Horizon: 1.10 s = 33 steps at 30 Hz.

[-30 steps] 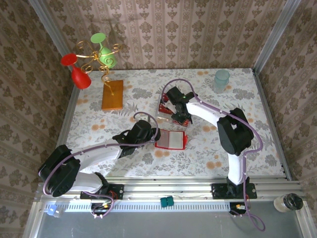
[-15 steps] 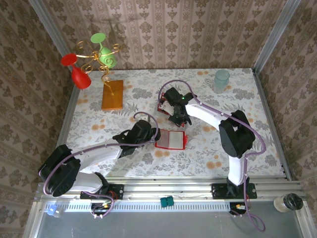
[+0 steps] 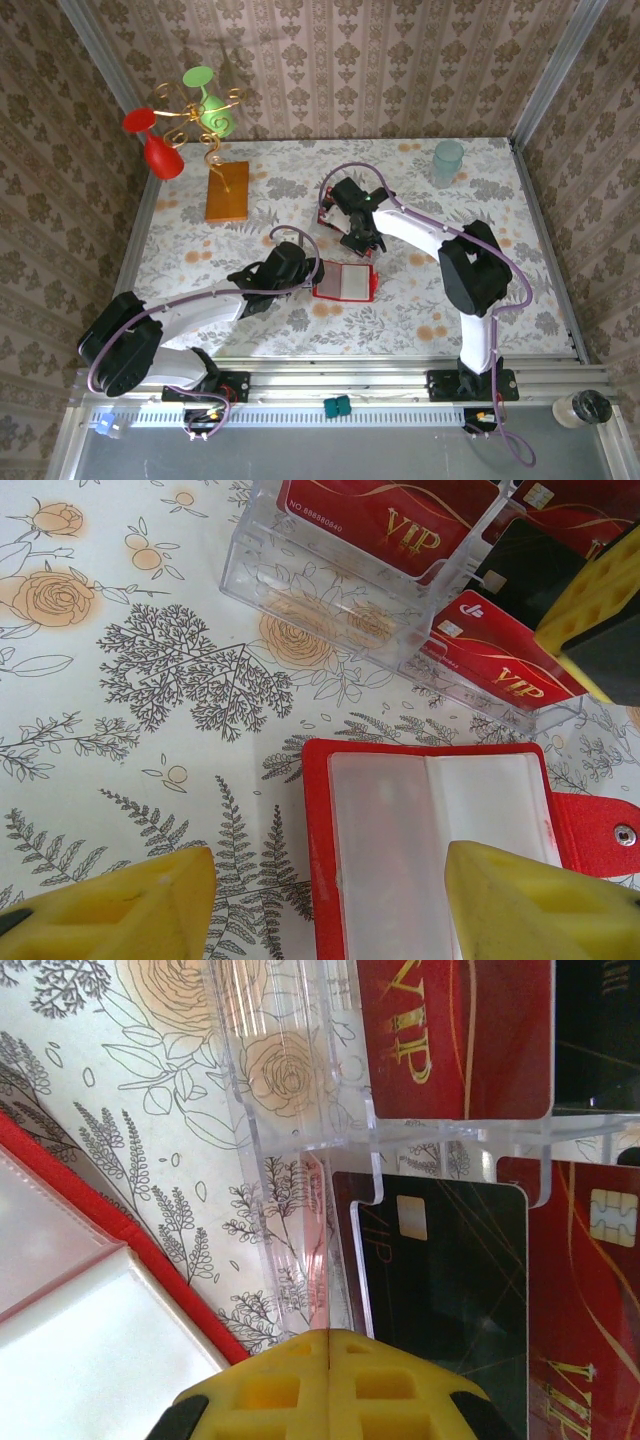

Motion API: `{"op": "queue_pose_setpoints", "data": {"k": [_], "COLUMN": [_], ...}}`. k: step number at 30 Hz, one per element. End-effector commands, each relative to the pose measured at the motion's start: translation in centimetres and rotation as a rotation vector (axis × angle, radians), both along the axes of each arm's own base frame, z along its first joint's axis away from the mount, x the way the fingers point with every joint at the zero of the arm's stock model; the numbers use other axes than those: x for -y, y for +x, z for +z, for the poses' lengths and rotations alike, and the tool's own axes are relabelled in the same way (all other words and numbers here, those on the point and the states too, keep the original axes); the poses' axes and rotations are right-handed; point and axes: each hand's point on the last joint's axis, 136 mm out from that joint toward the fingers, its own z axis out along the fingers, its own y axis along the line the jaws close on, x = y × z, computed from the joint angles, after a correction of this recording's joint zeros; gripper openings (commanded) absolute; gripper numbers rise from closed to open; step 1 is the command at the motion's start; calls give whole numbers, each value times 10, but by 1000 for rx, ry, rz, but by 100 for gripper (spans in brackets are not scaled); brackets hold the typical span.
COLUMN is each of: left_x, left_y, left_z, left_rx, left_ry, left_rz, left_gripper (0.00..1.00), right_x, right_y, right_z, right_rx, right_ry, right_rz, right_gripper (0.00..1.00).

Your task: Put the credit cards into the card holder

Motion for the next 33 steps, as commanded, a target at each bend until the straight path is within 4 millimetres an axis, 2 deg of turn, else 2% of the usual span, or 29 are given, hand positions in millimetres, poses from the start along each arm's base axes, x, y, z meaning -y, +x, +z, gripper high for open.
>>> {"op": "queue_pose_setpoints", "data": {"k": [1, 5, 10, 15, 20, 26, 29, 33], "left_x": [6, 6, 6, 6, 7, 8, 9, 9], "left_y": [4, 4, 4, 4, 4, 5, 4, 4], "left_z": [6, 6, 7, 6, 6, 4, 5, 6], "left_rx": [5, 5, 7, 6, 4, 2, 4, 3], "left_ry": [-12, -13, -15, -14, -14, -15, -18, -18], "left_rz": [-7, -6, -6, -6, -9, -8, -12, -12], "left_gripper": [63, 63, 63, 63, 63, 63, 63, 63], "right_x": [3, 3, 1, 2, 0, -2, -5, -11], "right_y": [-1, 0, 0, 0, 3, 5, 5, 1], "right_z": [-14, -17, -17, -17, -7, 2, 13, 36], "right_rx": [-23, -30, -34, -35, -18, -4, 16, 57], "right_ry": [-32, -33, -23, -28, -20, -13, -10, 19], "right_rz": [6, 3, 0, -2, -4, -2, 7, 21], "right_gripper": [5, 15, 20, 19, 17, 2, 0, 0]}}
